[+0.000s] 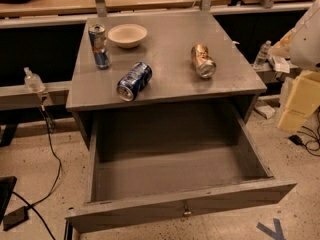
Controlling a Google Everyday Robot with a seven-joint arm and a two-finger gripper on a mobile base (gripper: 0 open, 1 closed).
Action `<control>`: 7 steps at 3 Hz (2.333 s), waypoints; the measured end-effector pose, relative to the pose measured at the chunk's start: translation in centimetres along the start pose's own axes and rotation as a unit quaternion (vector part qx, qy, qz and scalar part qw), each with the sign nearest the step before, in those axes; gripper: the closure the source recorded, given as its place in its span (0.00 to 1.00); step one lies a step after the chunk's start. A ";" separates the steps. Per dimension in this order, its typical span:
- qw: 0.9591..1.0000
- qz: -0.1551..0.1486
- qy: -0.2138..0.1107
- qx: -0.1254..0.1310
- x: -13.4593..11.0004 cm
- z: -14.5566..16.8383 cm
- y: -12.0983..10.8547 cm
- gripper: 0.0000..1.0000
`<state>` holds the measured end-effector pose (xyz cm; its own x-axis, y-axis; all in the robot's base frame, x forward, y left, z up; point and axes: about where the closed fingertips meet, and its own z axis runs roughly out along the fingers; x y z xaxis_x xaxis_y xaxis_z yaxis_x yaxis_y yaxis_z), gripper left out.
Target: Place pepsi can into top drawer
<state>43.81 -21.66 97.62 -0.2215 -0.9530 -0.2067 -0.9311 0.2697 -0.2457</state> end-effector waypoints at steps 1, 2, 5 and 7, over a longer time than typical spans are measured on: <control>1.000 -0.008 0.001 0.003 -0.4 0.1 -0.2 0.00; 0.999 -0.045 0.008 0.013 -2.1 0.8 -1.0 0.00; 0.936 -0.346 -0.018 -0.059 -16.8 9.0 -3.5 0.00; 0.867 -0.490 -0.059 -0.077 -22.8 11.7 -5.3 0.00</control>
Offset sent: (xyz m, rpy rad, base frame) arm 0.0316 0.0346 -0.0073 -0.0942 -0.0423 0.1500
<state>57.16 0.31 92.53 0.7192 -0.6915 -0.0680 -0.6856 -0.6903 -0.2314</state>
